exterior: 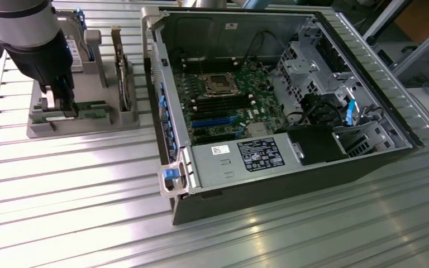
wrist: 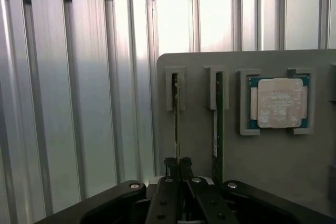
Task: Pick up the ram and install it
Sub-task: 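Pick up the ram and move it above insertion slot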
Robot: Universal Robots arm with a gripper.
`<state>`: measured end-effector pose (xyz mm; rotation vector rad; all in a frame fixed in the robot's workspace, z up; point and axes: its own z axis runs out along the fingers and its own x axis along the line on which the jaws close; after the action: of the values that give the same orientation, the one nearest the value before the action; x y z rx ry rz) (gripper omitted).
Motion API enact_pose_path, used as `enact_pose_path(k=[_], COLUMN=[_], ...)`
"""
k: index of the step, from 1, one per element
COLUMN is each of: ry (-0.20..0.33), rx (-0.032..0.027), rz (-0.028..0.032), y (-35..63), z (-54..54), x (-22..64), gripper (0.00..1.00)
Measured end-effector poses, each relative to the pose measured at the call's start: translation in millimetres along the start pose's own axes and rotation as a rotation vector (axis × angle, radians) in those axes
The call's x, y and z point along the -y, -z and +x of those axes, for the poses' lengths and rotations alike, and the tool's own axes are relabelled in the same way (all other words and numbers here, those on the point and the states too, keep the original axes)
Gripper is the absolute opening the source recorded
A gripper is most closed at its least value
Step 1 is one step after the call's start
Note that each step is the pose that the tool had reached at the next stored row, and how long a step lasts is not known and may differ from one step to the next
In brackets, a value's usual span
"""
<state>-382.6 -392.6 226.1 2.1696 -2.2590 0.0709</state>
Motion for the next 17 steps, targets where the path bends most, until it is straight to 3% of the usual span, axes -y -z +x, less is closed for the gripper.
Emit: enact_pose_path(k=[17], ry=[0.000], rx=[0.0000], rz=[0.0001], y=[17.0], z=[0.7], x=[0.5], gripper=[0.12])
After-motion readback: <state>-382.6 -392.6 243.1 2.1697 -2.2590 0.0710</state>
